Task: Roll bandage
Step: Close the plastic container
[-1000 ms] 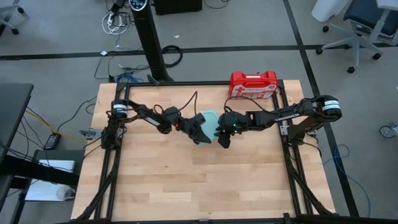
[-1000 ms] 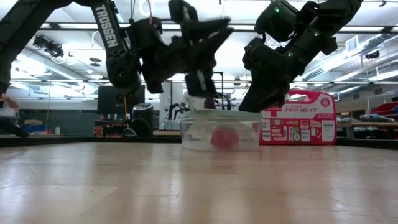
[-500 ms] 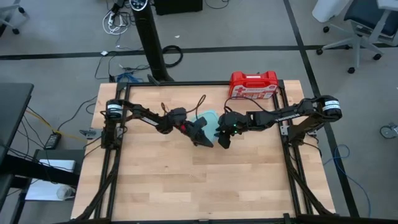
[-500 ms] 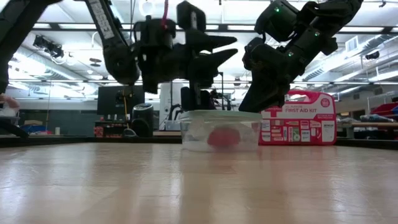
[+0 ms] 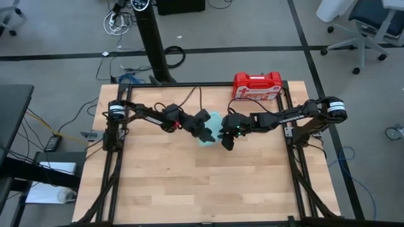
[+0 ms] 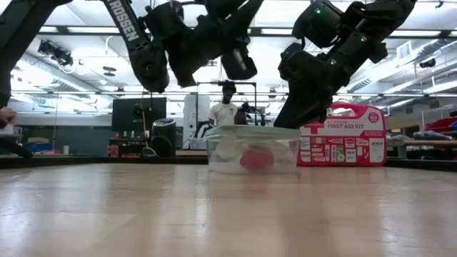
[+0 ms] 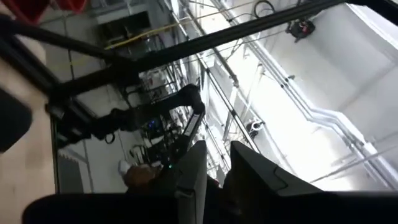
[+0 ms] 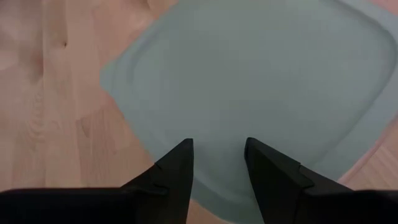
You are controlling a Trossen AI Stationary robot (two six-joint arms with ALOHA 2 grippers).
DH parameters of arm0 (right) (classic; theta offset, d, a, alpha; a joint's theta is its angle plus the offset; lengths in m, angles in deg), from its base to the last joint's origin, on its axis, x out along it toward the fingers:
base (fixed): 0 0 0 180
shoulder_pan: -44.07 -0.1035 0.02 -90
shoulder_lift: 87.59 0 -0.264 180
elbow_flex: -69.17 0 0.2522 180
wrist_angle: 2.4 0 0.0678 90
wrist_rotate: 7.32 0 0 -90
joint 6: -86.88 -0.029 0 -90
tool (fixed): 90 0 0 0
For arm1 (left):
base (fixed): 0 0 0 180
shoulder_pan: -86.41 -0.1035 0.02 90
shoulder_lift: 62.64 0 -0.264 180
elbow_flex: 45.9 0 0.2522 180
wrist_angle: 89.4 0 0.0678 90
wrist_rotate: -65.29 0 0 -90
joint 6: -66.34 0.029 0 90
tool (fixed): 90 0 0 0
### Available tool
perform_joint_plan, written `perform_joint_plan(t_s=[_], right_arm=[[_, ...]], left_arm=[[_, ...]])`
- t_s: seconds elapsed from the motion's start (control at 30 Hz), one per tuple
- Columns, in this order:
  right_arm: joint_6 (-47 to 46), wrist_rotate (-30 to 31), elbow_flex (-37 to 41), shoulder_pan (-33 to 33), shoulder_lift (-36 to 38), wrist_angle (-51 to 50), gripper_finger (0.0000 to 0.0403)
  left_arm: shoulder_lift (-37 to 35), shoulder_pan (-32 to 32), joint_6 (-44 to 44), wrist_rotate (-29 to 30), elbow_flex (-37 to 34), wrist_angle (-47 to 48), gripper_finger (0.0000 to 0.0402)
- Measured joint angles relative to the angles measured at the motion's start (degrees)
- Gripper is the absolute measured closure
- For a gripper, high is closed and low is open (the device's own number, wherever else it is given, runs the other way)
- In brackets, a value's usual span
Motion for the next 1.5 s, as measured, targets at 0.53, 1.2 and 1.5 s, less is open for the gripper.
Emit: perform_joint_plan(t_s=[0.53, 1.2, 1.5], right_arm=[[-0.02, -0.97, -0.09, -0.01, -0.02, -0.05, 0.0253], [0.63, -0.77, -0.07, 0.36, -0.03, -0.13, 0.0253], [-0.06, -1.89, -0.07, 0.36, 0.07, 0.38, 0.0253]], left_arm=[[3.58, -0.70, -1.24, -0.18, -0.11, -0.08, 0.0325], [5.91, -1.03, 5.82, -1.10, -2.81, 11.63, 0.0325], [0.80, -1.69, -0.52, -3.01, 0.66, 0.03, 0.0325]])
